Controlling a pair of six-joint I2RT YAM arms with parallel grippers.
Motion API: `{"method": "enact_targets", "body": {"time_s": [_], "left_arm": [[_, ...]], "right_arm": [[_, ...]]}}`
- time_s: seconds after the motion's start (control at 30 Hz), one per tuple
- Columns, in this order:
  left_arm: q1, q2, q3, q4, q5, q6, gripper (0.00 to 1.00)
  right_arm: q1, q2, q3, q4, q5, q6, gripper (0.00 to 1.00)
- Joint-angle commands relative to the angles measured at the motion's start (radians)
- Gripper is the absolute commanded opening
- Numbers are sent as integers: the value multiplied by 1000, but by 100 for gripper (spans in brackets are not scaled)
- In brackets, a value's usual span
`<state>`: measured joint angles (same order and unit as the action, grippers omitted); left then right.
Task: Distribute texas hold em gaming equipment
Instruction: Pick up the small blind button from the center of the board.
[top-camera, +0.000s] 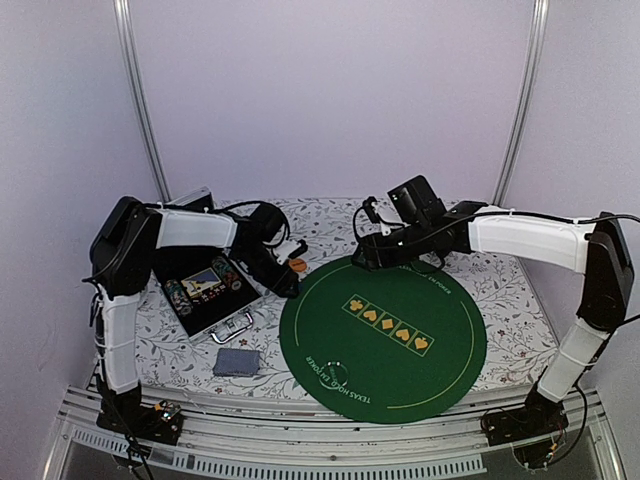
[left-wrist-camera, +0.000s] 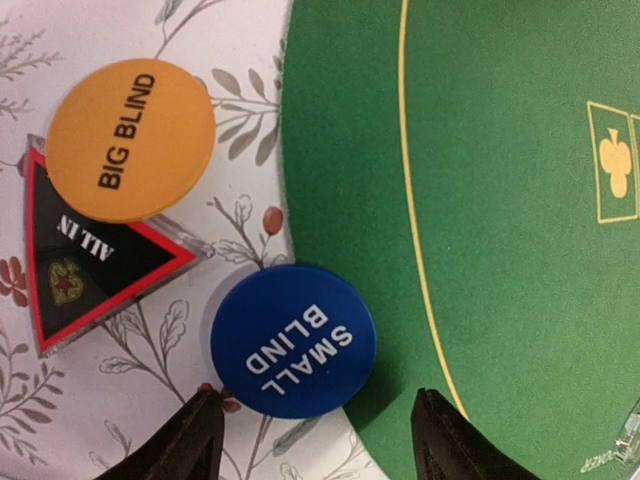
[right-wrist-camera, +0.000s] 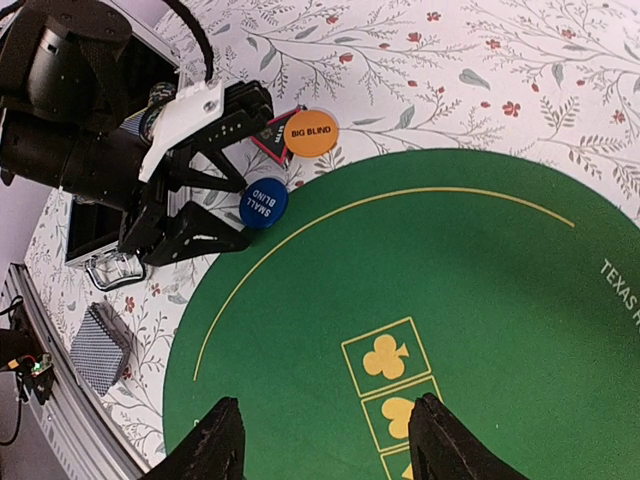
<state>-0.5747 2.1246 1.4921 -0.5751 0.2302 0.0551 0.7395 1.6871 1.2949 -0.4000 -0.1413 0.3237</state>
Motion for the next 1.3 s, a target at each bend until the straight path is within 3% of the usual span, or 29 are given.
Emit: {"method": "enact_targets", "body": {"time_s": [0.0,0.23,0.63,1.07,1.27], "left_arm": [[-9,0,-13,-9,-38,3,68],[-25,102,95,-71,-75,-10,68],[-61,134,60,-66,-136,-28,58],[-60,116,23,-52,-104,-39,44],[-65,20,-27,16,-160,-62,41]], "right_arm": [[2,59,54,-36,14,-64,59],[0,65,40,-35,27,-74,60],[-5,77,48,-49,20,-94,60],[-20,62,26,-48,20,-135,61],[-39,8,-16,-26,3,-133,61]]}}
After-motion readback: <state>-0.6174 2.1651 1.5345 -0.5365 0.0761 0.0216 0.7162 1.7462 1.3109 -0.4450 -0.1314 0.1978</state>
